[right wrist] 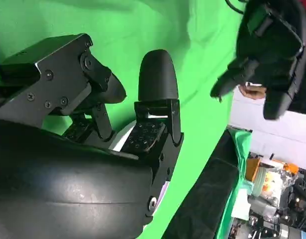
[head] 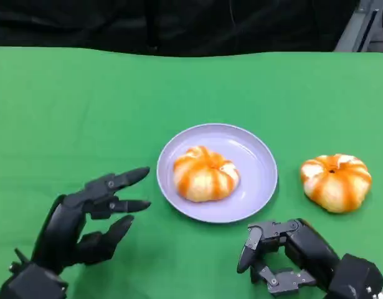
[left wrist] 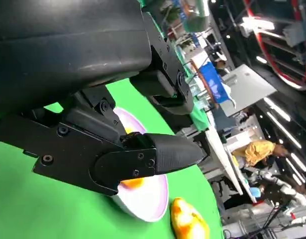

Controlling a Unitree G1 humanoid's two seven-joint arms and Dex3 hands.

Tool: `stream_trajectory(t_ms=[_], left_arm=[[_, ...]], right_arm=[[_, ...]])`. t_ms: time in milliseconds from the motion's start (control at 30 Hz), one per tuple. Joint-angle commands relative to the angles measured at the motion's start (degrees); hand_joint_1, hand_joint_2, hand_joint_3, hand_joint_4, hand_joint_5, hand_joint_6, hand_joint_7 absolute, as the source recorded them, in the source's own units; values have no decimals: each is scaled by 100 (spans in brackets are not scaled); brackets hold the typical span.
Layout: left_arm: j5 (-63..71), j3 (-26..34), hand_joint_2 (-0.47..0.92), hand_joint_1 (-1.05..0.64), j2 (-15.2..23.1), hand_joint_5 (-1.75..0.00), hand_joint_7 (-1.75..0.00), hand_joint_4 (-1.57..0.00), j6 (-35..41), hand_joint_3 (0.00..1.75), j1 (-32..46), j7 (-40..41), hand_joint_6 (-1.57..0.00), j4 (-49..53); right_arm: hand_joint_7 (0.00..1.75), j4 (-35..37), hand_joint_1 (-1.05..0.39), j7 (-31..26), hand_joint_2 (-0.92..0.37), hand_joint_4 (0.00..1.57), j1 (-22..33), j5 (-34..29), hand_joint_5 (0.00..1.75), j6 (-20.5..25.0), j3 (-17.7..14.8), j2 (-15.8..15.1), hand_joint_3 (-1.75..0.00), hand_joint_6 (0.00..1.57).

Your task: Grasp the bread from the table and place it into the plate.

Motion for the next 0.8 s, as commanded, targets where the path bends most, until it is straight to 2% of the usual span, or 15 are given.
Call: stream_trajectory(t_ms=[33,300,400,467,600,667,800], left_arm=[[-356,149,92,-75,-30,0,0,-102,-78,66,138,-382,-67,153],[-453,292,92,-74,-93,-2,-1,-106,63,66,261,-724,-69,290],[-386,322,92,-73,-79,-3,-1,-107,94,61,207,-781,-69,391],[-466,342,92,-64,-87,-2,0,-108,190,47,177,-928,-69,427],[-600,399,92,-61,-118,-2,0,-108,338,42,141,-1249,-69,476],[-794,413,90,-34,-136,0,0,-101,571,14,121,-1603,-69,495],[-916,502,91,-27,-167,0,0,-99,698,4,120,-1869,-69,466]], right_arm=[[111,-3,22,8,-54,100,35,36,141,-21,-23,-98,-112,98],[111,-1,22,-9,-54,99,19,29,142,-19,-23,-95,-112,99],[111,22,22,-13,-54,99,9,28,141,-33,-27,-94,-112,98],[111,24,22,-14,-54,99,5,33,141,-31,-33,-96,-111,98],[110,31,22,10,-54,99,6,57,141,-32,-37,-91,-111,98],[110,35,22,39,-55,99,9,85,141,-26,-40,-85,-111,98],[110,35,22,51,-55,99,10,95,141,-23,-43,-83,-111,98]])
